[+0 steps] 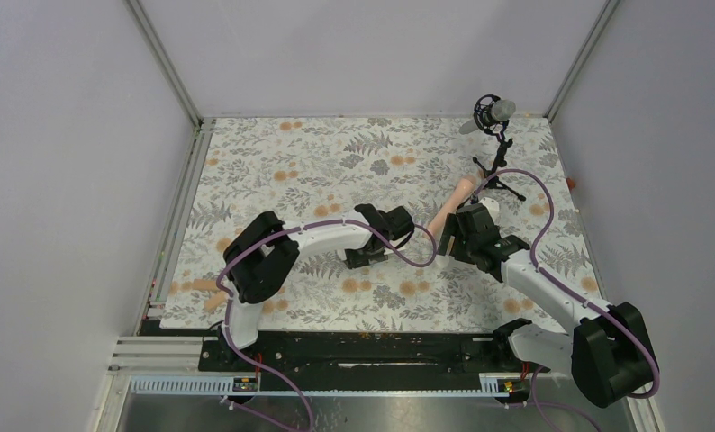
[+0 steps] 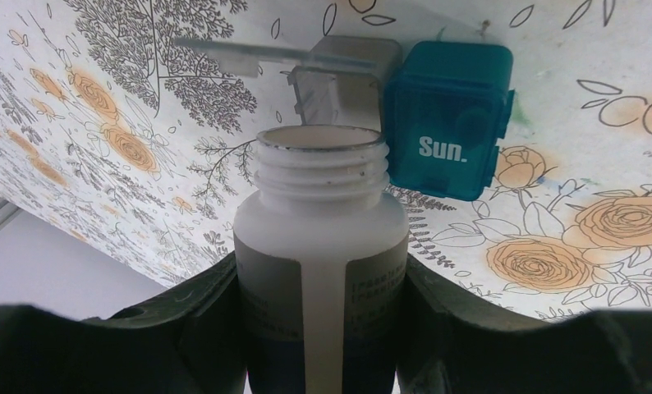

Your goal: Sort the pills into containers

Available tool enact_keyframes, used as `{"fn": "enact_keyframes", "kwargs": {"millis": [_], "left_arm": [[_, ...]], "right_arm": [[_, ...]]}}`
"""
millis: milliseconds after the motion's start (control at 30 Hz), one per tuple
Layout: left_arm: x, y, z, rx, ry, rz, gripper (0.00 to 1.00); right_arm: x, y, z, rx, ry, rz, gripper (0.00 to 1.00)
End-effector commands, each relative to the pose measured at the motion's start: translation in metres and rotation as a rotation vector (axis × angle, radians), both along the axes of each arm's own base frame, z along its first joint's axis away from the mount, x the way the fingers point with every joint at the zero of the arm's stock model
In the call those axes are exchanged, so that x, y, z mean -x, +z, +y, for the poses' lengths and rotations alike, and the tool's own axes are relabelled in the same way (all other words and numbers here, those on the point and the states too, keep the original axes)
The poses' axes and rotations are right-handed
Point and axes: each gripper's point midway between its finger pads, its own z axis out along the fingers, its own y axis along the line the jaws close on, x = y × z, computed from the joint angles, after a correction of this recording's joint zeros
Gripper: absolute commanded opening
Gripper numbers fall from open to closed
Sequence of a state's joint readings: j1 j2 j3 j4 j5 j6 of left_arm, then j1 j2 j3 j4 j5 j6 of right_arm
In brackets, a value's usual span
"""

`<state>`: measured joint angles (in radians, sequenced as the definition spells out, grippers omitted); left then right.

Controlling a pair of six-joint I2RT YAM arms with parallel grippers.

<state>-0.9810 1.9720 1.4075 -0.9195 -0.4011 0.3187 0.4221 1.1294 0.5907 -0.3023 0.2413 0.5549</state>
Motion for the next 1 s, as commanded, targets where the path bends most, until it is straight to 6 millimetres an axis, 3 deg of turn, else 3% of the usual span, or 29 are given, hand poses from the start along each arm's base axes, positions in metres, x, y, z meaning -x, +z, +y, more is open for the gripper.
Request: {"fn": "enact_keyframes", "kwargs": {"millis": [0,967], "left_arm": [[-0.004,0.0075,0.0001,-0.033,-0.01,-0.022,0.0],[-0.0072,0.0126,0.003,-0.079,-0.025,-0.02,0.0]], "right_arm": [[-0.0033,0.0015,-0.0004,-0.008,-0.003,-0.009,0.84],[-0.0019,-0.0012,0.0016,-0.02,0.002,-0.007,0.84]]}}
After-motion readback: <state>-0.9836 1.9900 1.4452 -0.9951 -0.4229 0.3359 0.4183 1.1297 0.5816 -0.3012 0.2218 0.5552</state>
